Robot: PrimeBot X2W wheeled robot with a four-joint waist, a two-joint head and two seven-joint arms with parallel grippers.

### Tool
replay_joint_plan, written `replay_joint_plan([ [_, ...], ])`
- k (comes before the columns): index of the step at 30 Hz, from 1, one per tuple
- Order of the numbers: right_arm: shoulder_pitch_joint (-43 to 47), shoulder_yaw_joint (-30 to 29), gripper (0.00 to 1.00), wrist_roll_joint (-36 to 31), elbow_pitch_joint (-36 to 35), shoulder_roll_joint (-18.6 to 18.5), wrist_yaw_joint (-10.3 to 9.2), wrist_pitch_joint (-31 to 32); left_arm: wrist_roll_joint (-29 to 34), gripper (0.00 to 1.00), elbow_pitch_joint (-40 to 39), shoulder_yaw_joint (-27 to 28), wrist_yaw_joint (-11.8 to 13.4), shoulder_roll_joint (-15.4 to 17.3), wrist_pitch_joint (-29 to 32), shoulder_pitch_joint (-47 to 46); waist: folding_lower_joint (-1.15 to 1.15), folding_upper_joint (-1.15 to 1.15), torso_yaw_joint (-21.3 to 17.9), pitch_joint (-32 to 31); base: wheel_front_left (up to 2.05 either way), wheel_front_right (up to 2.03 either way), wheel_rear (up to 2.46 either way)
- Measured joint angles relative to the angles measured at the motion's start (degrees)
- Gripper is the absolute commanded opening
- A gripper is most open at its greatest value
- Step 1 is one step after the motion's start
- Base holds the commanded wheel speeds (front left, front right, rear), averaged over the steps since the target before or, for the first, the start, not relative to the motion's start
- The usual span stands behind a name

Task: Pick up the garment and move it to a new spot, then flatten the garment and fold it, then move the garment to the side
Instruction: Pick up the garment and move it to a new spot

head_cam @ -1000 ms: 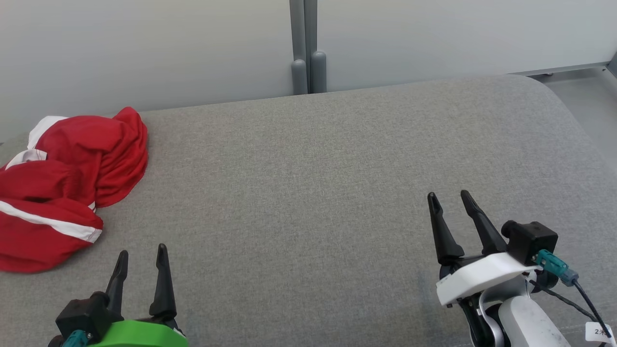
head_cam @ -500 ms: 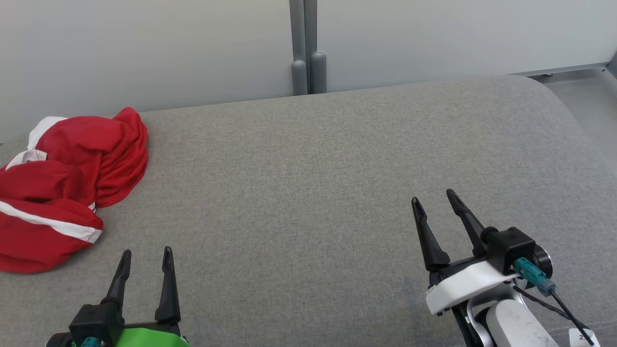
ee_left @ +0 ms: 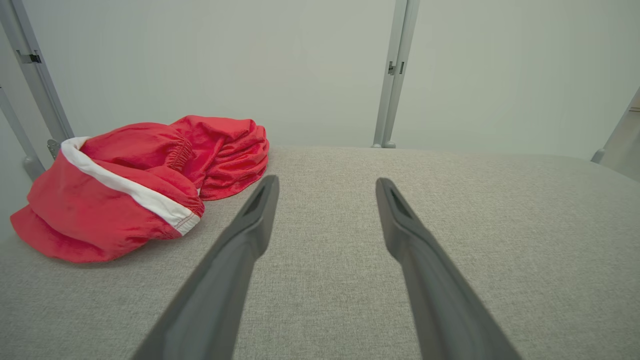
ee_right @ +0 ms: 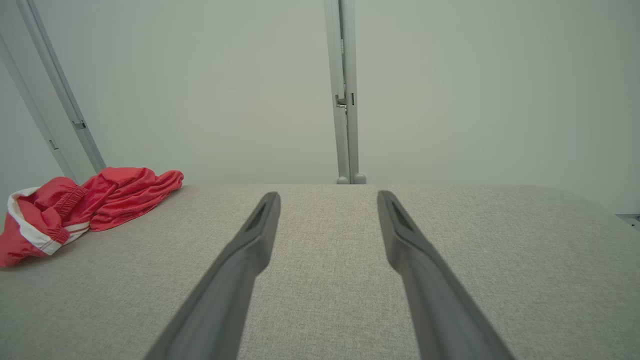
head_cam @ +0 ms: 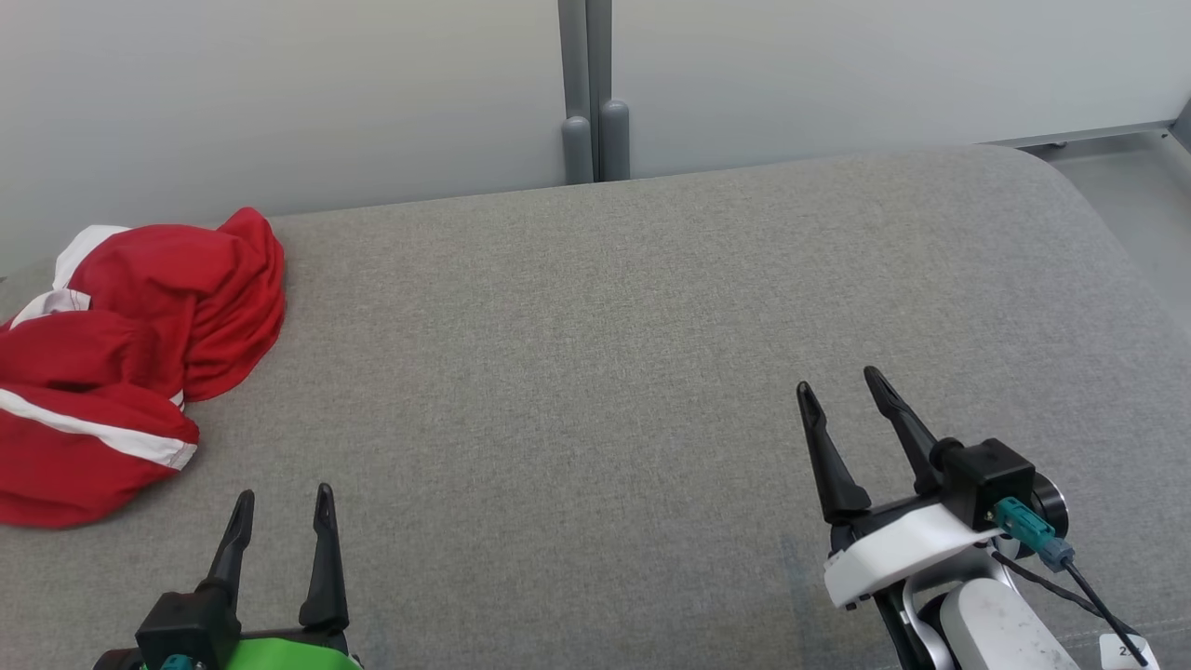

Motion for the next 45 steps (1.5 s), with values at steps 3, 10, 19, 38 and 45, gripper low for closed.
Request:
replay_joint_plan([
  [3,0.0,-0.1,1.0,0.0,0.1,0.0,0.01,0.0,0.0,1.0,0.1,0.0,0.0,0.0,0.0,0.0,0.0,0.0,0.0,0.0,0.0,0.0,0.0],
  [10,0.0,-0.2,1.0,-0.1,0.2,0.0,0.02,0.0,0.9,1.0,0.3,0.1,0.0,0.0,0.0,0.0,0.0,0.0,0.2,0.0,0.0,0.0,0.0],
  [19,0.0,-0.4,1.0,-0.1,0.4,0.1,0.52,0.0,1.0,1.0,0.5,0.2,-0.5,-0.1,0.0,0.0,0.0,0.0,0.6,-0.1,0.0,0.0,0.0],
  [38,0.2,0.0,1.0,-0.1,0.3,0.3,1.92,0.0,1.9,1.0,0.1,1.9,0.2,-0.2,0.0,-0.1,0.0,0.0,9.4,-0.6,0.0,0.0,0.0],
  [45,0.0,1.5,1.0,-0.1,1.3,0.3,3.05,0.0,1.9,1.0,-0.6,3.4,1.2,-0.3,0.0,0.2,0.0,0.0,14.7,-0.8,0.0,0.0,0.0],
])
